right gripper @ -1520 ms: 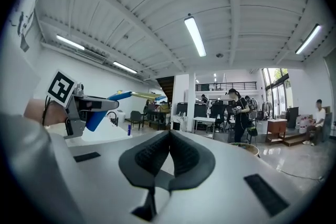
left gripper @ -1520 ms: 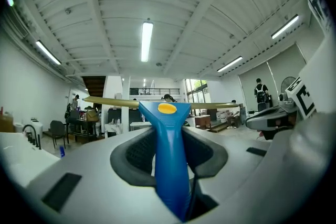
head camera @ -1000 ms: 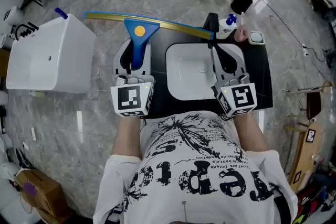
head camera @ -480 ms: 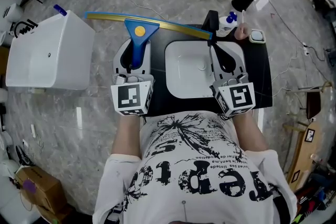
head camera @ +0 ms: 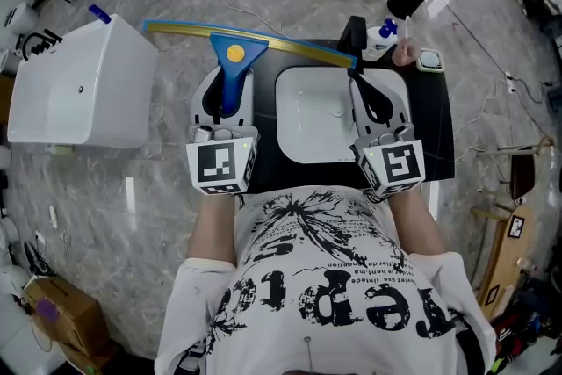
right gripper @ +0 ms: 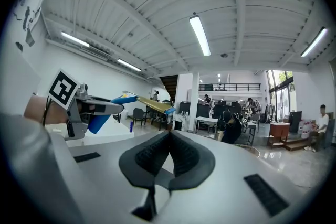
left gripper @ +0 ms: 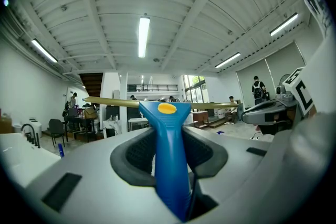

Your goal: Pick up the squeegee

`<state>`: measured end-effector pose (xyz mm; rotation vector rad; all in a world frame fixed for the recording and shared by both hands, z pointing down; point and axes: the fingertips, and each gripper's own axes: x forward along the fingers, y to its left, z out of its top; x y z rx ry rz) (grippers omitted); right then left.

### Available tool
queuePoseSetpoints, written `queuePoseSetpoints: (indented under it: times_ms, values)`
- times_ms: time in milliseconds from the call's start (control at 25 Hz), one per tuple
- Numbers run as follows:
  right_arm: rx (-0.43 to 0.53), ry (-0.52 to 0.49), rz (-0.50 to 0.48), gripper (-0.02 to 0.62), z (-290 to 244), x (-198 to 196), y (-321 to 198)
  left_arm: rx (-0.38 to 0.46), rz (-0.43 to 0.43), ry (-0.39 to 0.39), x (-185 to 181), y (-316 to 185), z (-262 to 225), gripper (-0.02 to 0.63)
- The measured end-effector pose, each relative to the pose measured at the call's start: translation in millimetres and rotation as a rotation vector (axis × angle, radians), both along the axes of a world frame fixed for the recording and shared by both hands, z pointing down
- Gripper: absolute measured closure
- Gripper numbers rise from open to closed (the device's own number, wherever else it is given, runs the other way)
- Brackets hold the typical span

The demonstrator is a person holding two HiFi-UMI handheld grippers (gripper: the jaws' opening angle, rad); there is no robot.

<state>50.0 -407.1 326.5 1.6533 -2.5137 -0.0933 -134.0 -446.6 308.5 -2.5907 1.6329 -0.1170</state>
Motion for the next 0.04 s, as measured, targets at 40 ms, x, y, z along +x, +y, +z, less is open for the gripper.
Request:
queuePoseSetpoints:
  times_ms: [40]
  values:
    - [0.001,0.000,0.001,0.583,0.1,-0.1,-0.3,0.000,0.001,0.001,0.0,-0.4,0.5,0.460]
